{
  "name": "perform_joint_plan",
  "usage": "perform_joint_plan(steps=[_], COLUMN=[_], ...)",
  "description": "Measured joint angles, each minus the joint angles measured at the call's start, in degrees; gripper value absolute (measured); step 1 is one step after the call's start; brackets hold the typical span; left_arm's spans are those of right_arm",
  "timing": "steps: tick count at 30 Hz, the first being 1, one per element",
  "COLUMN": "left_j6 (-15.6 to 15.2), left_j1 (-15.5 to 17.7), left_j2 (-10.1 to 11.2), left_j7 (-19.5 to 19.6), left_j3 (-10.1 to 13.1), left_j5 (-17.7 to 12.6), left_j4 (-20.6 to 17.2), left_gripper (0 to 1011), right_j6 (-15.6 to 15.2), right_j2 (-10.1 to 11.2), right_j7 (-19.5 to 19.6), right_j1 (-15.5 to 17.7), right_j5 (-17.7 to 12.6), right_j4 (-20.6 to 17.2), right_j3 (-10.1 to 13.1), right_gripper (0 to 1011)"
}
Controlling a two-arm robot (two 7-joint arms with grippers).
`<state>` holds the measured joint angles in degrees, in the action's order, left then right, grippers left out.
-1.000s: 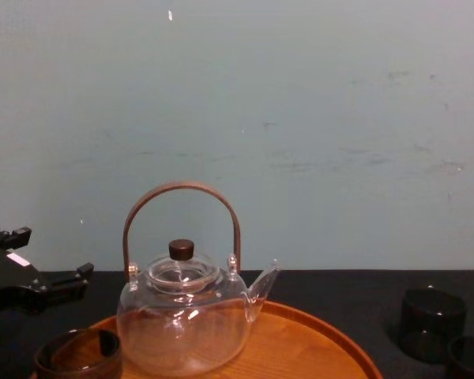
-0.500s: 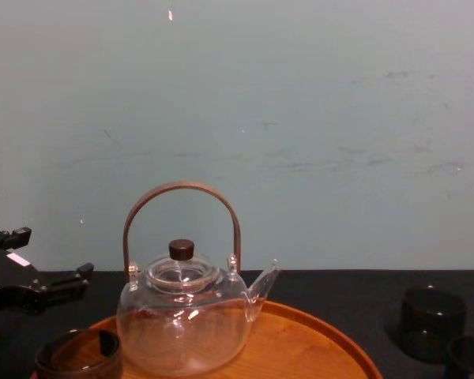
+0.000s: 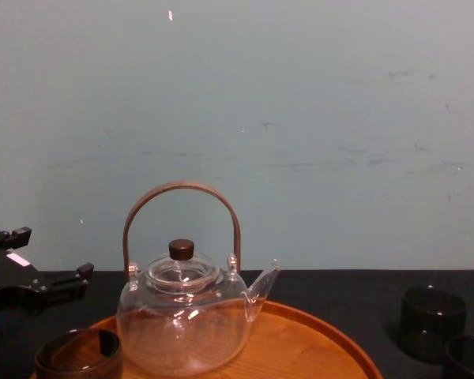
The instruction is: Pick up the glass from the table and place it on the tray.
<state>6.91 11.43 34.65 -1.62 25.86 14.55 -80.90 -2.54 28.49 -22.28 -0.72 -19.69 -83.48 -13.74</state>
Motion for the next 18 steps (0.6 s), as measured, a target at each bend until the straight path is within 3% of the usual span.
perform_joint_plan(steps=[18], left_j6=[0.0], left_j1=[0.0], left_j2=[0.0], left_j7=[0.0], left_j3=[0.0], left_j5=[0.0], left_j4=[0.0], left_gripper=[1001], right_j6=[0.15], right_j2=[-1.24], right_j7=[-1.23], right_j1=[-2.37], right_j5=[0.76], right_j4=[2.4], right_j3=[-0.91], right_gripper=[1007])
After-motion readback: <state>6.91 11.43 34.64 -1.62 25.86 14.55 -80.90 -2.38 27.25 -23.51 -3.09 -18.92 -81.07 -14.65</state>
